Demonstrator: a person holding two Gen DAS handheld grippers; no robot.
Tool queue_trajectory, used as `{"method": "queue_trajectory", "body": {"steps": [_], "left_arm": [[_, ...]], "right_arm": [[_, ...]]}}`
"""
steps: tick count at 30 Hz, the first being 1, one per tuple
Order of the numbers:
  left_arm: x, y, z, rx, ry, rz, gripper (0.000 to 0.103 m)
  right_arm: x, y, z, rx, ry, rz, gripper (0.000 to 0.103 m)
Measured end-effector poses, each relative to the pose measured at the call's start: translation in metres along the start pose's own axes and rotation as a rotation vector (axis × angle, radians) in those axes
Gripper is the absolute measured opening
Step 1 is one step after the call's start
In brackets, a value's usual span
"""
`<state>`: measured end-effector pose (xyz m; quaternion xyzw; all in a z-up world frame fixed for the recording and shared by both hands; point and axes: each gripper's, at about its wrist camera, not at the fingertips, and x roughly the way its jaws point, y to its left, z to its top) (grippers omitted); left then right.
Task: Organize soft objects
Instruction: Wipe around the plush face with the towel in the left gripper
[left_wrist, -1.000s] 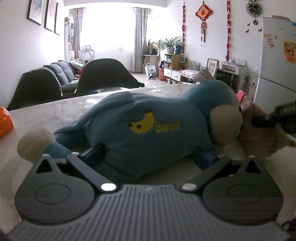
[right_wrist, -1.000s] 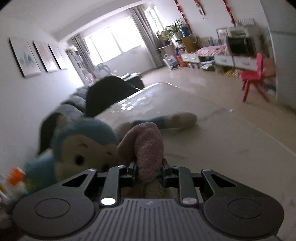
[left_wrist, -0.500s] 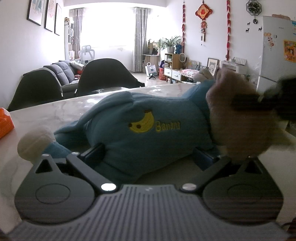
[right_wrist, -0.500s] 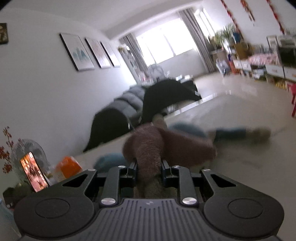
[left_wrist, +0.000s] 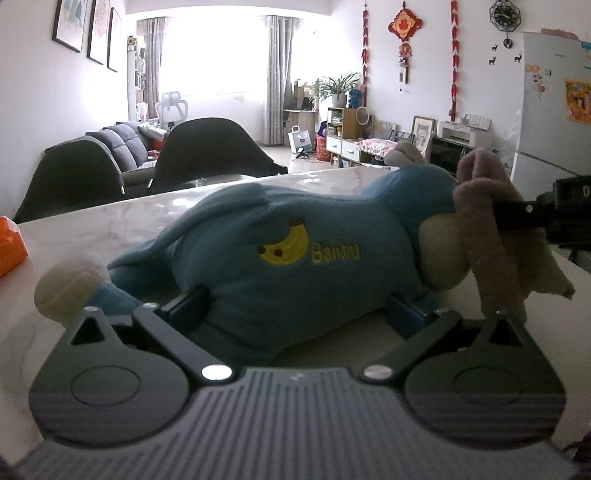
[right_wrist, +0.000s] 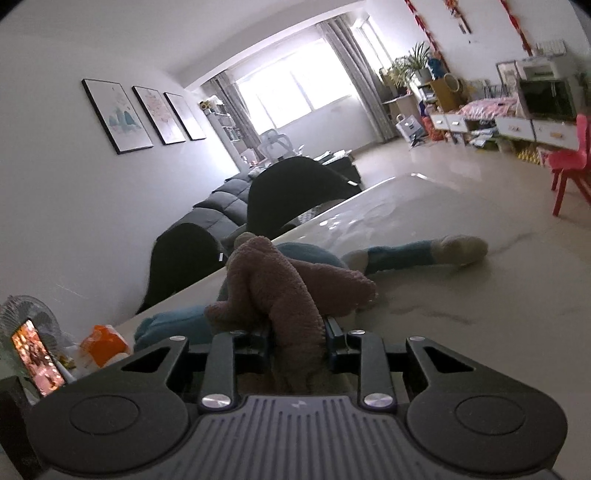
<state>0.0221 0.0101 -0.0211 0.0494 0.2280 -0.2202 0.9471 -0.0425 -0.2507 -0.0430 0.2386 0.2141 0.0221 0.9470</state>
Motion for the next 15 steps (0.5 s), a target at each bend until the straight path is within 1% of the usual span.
{"method": "queue_trajectory", "body": {"steps": [3,6,9,12,15], "left_arm": [[-0.001,0.001,0.000,-0.001,0.000,-0.001,0.102],[-0.001,0.002,0.000,-0.005,0.000,-0.003,0.102],[-0.001,0.004,0.000,-0.011,-0.002,-0.006,0.102],[-0.001,0.005,0.000,-0.018,-0.003,-0.010,0.102],[0.000,0.005,0.000,-0.017,-0.003,-0.009,0.102]], "right_arm": [[0.000,-0.002,-0.002,-0.015,-0.011,-0.059,0.030],[0.005,-0.012,-0.007,0.006,0.004,-0.092,0.029],[0.011,-0.025,-0.011,0.027,0.020,-0.149,0.027],[0.010,-0.032,-0.011,0.057,0.020,-0.173,0.026],[0.003,-0.025,-0.007,0.045,0.000,-0.174,0.025]]}}
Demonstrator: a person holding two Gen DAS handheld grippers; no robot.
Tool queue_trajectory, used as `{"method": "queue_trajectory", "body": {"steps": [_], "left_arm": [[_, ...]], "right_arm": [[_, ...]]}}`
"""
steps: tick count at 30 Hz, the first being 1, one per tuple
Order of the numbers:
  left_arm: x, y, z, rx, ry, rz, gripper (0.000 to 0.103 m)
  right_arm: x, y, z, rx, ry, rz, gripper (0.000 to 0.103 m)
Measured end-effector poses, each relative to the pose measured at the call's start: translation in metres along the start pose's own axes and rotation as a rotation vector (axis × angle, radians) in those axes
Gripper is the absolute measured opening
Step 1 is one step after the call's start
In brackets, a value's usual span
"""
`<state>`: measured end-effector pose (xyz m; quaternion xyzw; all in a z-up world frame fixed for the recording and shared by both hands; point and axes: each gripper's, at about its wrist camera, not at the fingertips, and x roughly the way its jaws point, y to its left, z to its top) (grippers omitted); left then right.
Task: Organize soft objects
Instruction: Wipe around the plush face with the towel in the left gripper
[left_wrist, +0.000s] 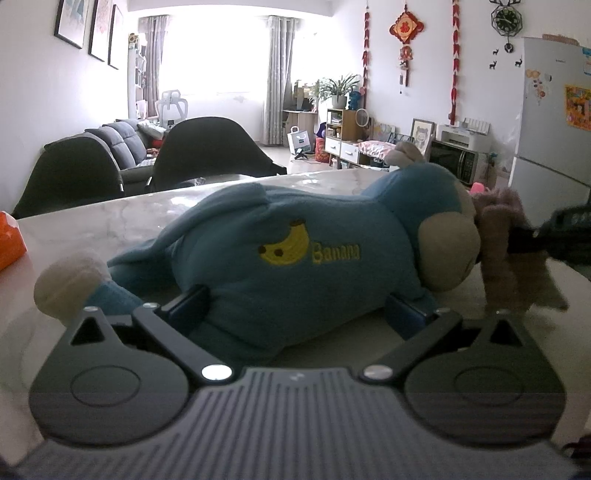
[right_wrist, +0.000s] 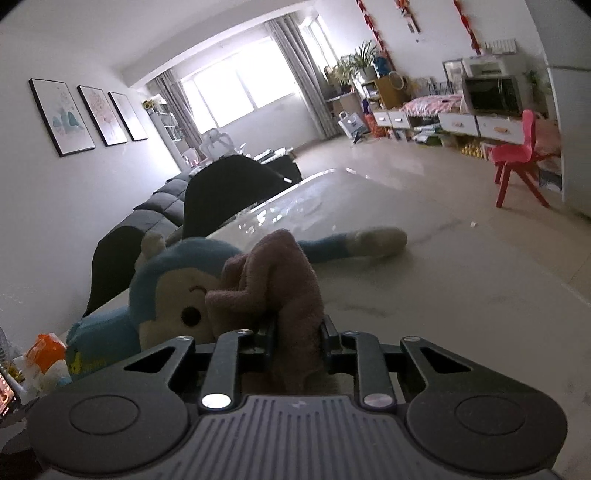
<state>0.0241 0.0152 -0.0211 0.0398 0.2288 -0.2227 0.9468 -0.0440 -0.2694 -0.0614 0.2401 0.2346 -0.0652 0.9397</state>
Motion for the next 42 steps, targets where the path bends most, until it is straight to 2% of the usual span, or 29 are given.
{"method": "queue_trajectory", "body": {"steps": [2,6,10,15,25,28,29,31,32,35,38,42], "left_arm": [[0.000,-0.001,0.000,0.000,0.000,-0.001,0.102],[0.000,-0.002,-0.001,0.003,0.001,0.002,0.102],[0.000,-0.002,0.000,0.004,0.002,0.003,0.102],[-0.001,-0.001,-0.001,0.007,0.001,0.001,0.103],[-0.002,0.000,-0.002,0.008,0.001,0.000,0.103],[-0.001,0.001,-0.002,0.008,0.002,0.002,0.103],[-0.001,0.001,-0.002,0.008,0.002,0.002,0.103],[-0.001,0.001,-0.002,0.007,0.003,0.003,0.103],[-0.001,0.001,-0.002,0.007,0.003,0.003,0.103],[-0.001,0.002,-0.002,0.007,0.003,0.004,0.103],[-0.001,0.001,-0.002,0.009,0.004,0.005,0.103],[-0.001,0.001,-0.002,0.009,0.004,0.006,0.103]], "right_arm": [[-0.011,0.008,0.006,-0.008,-0.025,0.042,0.025],[-0.029,0.032,0.013,-0.042,-0.059,0.194,0.025],[-0.024,0.052,0.009,-0.079,-0.031,0.274,0.025],[0.006,0.048,-0.005,-0.050,0.046,0.261,0.025],[0.003,0.025,0.004,-0.017,0.011,0.209,0.028],[0.003,0.018,0.004,-0.034,-0.012,0.137,0.027],[0.003,0.016,0.004,-0.047,-0.019,0.089,0.020],[0.005,0.005,0.000,-0.062,-0.016,0.005,0.018],[0.008,-0.002,-0.002,-0.042,-0.006,-0.002,0.017],[0.011,-0.018,-0.004,0.049,0.021,0.043,0.015],[0.001,-0.012,0.000,0.032,-0.008,0.083,0.014],[-0.018,0.004,0.009,0.027,-0.035,0.203,0.012]]}}
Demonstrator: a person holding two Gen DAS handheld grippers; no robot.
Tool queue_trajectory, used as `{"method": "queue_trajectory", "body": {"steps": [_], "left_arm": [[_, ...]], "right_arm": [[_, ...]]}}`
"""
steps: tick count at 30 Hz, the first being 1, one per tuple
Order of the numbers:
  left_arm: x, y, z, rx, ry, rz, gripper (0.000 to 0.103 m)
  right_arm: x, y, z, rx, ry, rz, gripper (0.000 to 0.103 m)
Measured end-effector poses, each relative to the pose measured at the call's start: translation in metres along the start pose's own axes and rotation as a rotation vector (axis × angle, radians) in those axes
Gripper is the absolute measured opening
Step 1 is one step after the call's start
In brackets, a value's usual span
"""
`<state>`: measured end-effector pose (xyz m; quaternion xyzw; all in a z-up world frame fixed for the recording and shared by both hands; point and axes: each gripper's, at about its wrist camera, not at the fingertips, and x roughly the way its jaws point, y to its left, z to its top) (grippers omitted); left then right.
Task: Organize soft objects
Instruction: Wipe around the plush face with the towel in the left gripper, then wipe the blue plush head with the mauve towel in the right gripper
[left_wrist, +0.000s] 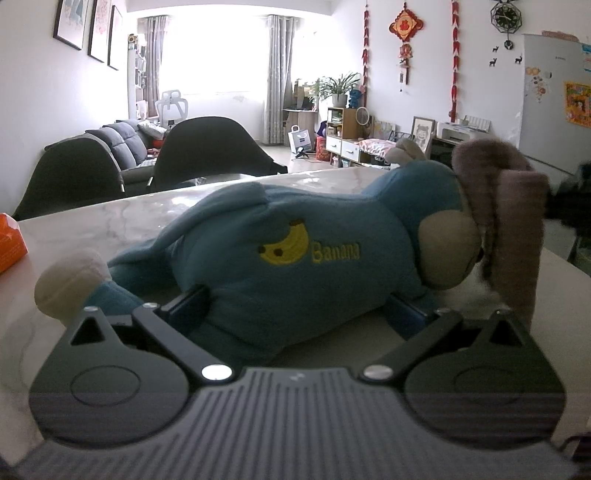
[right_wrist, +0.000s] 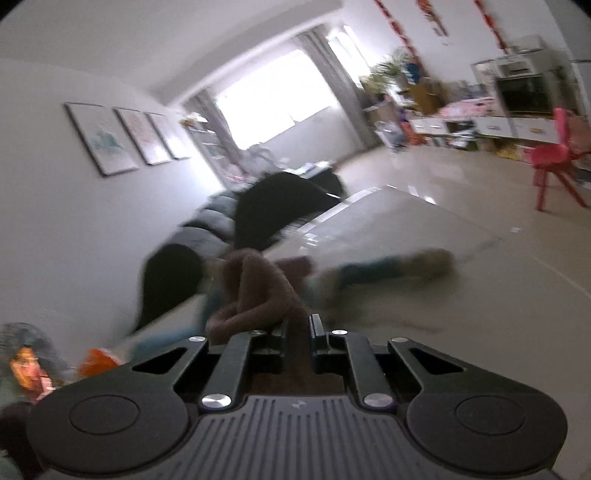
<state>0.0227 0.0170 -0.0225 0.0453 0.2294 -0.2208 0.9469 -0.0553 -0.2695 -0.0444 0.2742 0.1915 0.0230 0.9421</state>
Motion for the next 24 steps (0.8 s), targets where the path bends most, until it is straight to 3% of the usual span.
{"method": "queue_trajectory", "body": {"steps": [5,11,14,19,24], "left_arm": [[0.000,-0.001,0.000,0.001,0.000,0.001,0.103],[0.000,-0.001,0.001,-0.002,-0.001,-0.002,0.103],[0.000,0.000,0.001,-0.004,-0.002,-0.004,0.103],[0.000,-0.001,0.001,-0.003,-0.001,-0.002,0.103],[0.000,-0.001,0.001,0.000,0.000,0.000,0.103]], "right_arm": [[-0.005,0.019,0.004,-0.050,0.014,0.077,0.013],[0.004,0.003,0.002,-0.024,0.022,-0.053,0.022],[0.003,-0.007,0.003,-0.003,0.012,-0.075,0.026],[0.001,-0.003,0.000,-0.019,0.027,-0.003,0.030],[0.002,0.020,-0.004,-0.121,0.041,0.062,0.047]]}}
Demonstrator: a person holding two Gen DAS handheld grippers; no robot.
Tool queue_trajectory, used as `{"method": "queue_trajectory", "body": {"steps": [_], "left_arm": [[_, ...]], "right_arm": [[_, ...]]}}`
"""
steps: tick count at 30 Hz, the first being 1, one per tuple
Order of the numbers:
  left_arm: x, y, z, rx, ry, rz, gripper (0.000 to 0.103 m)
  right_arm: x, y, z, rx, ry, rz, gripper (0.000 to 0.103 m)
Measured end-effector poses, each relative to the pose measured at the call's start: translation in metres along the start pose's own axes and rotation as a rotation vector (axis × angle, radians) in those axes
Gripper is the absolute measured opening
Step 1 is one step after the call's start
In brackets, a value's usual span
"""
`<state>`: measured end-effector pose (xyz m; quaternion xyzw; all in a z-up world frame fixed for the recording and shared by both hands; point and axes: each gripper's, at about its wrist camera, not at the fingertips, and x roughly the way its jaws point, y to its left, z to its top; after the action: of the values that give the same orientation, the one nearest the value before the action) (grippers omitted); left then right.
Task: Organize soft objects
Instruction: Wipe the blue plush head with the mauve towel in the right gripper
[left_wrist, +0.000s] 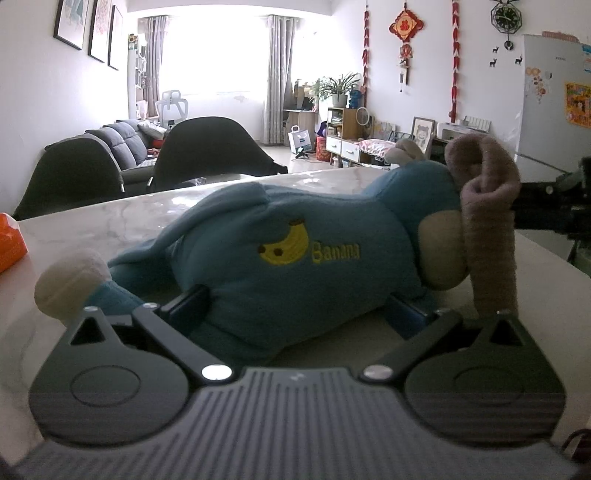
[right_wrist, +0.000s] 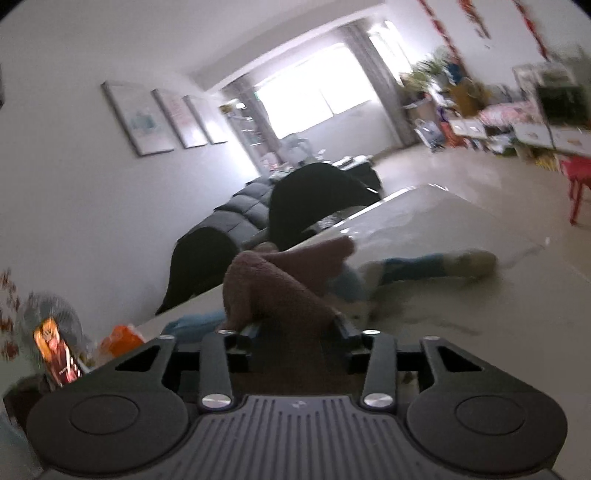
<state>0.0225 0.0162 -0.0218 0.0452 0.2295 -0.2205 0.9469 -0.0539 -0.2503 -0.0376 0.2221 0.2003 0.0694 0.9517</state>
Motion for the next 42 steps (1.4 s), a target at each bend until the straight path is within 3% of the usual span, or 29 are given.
{"method": "queue_trajectory", "body": {"steps": [5,7,9,10,19,29,35,42], "left_arm": [[0.000,-0.001,0.000,0.002,0.001,0.002,0.103],[0.000,0.000,0.000,0.002,0.001,0.002,0.103],[0.000,0.001,0.000,0.002,0.001,0.002,0.103],[0.000,0.001,0.000,0.003,0.001,0.002,0.103],[0.000,0.003,-0.001,0.005,0.001,0.003,0.103],[0.000,0.006,-0.001,0.006,0.000,0.000,0.103],[0.000,0.008,-0.002,0.011,0.006,0.009,0.103],[-0.002,0.009,-0.003,0.014,0.008,0.011,0.103]], "right_arm": [[0.008,0.017,-0.002,-0.096,0.016,-0.017,0.054],[0.009,0.020,-0.002,-0.112,0.024,-0.013,0.061],[0.009,0.024,-0.001,-0.126,0.033,0.003,0.076],[0.009,0.027,-0.002,-0.140,0.035,0.007,0.076],[0.027,0.045,-0.003,-0.263,0.032,-0.110,0.069],[0.038,0.038,-0.003,-0.194,0.011,-0.147,0.055],[0.024,0.039,0.000,-0.135,-0.014,-0.142,0.037],[0.010,0.062,0.007,-0.149,-0.021,-0.018,0.035]]}}
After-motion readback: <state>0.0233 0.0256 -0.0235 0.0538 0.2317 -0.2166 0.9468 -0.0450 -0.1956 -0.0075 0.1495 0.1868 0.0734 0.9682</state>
